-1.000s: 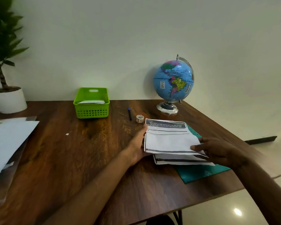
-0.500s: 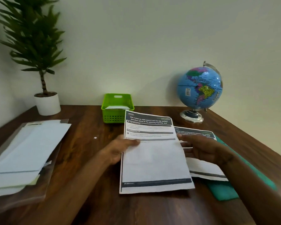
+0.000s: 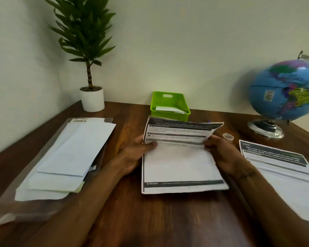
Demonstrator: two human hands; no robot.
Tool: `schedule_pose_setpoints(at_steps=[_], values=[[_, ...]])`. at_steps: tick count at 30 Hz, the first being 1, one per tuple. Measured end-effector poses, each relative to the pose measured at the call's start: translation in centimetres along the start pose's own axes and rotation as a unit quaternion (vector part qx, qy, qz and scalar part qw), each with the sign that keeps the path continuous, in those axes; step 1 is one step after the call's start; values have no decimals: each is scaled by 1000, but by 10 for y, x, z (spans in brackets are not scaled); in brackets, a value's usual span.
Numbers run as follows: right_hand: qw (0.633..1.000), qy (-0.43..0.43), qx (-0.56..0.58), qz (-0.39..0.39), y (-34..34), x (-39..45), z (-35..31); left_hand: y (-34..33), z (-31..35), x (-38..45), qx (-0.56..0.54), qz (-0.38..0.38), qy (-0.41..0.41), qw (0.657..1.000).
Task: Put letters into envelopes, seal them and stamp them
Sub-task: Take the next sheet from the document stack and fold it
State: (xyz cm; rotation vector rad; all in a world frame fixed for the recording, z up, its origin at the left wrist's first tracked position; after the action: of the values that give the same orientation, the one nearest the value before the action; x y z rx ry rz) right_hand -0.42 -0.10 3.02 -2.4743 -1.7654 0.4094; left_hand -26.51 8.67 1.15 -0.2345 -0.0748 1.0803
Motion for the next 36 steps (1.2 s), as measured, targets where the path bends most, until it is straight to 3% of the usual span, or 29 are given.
schedule_pose_setpoints(at_steps=[2,4,6,8,15,19,21,24,28,33,36], values=[[998,27,26,44,8,5,0,0,1,1,15,-4,-9,1000],[997,46,58,12,13,10,-1,2,2,2,21,-10,-1,1000],[993,-58,73,-66,15,9,1,4,1,4,15,-6,15,1000],[988,-88,-7,-125,12,6,2,4,2,4,14,-1,16,1000],[990,-25,-83,-109,10,1,3,5,1,6,-2,4,25,1000],[971,12,-136,-198,13,-4,-2,6,1,6,9,16,16,1000],[951,39,-214,-221,15,-7,-5,6,-1,4,15,32,24,999],[939,90,-271,-191,10,-9,-12,7,0,4,16,35,49,998],[965,147,-196,-92,11,-7,-15,7,5,3,25,-20,92,995],[988,126,-88,-34,15,-3,-11,5,5,-1,-67,-176,83,979],[989,114,-96,-23,13,0,-5,4,7,-2,-63,-165,67,982]])
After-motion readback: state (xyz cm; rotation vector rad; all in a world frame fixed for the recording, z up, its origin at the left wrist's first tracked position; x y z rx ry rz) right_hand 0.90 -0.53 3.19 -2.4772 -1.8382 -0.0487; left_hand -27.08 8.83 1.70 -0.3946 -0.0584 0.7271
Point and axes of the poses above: each hand's wrist, its own x-axis towards the middle knuckle, its own y-axis out of the back of the hand, z = x × y, the point moved 2 cm from there along x, towards the middle knuckle, and after that the axes turned 1 degree about z, right-handed, at the moved point
